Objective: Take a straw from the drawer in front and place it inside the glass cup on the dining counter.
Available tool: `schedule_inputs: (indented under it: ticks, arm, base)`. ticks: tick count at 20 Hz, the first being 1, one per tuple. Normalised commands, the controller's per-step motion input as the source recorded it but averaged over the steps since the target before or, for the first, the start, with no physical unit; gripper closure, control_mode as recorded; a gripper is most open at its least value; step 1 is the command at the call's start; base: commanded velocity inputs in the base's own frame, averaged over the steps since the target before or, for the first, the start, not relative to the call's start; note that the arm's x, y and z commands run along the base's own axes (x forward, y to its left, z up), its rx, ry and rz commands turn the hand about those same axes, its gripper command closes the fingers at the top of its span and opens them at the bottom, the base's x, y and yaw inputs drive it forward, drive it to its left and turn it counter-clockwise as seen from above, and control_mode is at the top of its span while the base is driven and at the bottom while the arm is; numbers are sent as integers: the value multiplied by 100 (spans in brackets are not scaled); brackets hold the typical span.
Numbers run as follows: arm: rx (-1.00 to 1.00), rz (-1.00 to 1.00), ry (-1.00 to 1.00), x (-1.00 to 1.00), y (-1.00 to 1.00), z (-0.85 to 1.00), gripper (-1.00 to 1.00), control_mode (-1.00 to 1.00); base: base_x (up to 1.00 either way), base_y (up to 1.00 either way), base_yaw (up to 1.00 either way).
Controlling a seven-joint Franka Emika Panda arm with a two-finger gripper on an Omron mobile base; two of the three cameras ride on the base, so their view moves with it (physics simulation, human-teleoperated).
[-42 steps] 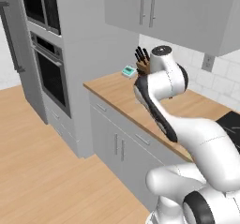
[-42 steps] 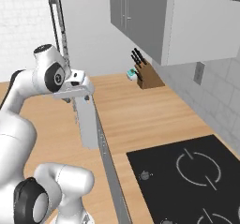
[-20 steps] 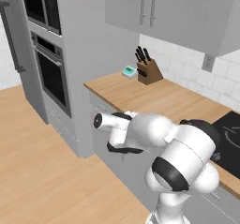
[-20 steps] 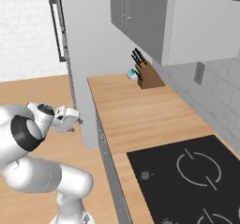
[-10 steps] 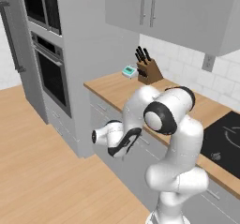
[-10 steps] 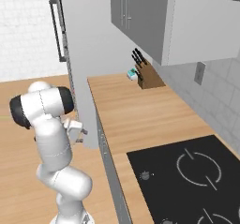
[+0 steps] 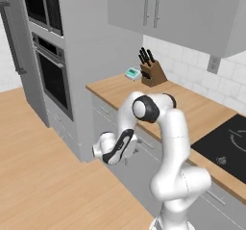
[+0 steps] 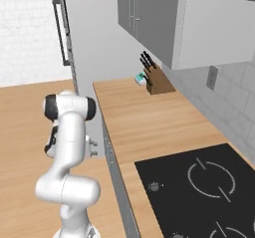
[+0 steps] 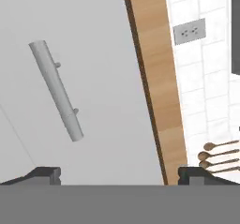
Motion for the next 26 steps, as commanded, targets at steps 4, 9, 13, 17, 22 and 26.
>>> schedule_inputs:
  ticks: [4,9,13,17,22,26]
  arm:
    - [-7,0,2,52,-41,-21,-100,-100]
    - [0,0,8,50,-53,-29,-100,-100]
    - [0,0,7,26,-48,-20,-100,-100]
    - [6,4,11,8,-34,-23,-100,-100]
    - [10,7,8,3,-24,-27,-100,-100]
    - [8,10,0,5,-27,-14,-100,-100]
  base:
    - [0,0,0]
    - [0,0,0]
    - [0,0,0]
    - [0,0,0]
    - [0,0,0]
    - [0,0,0]
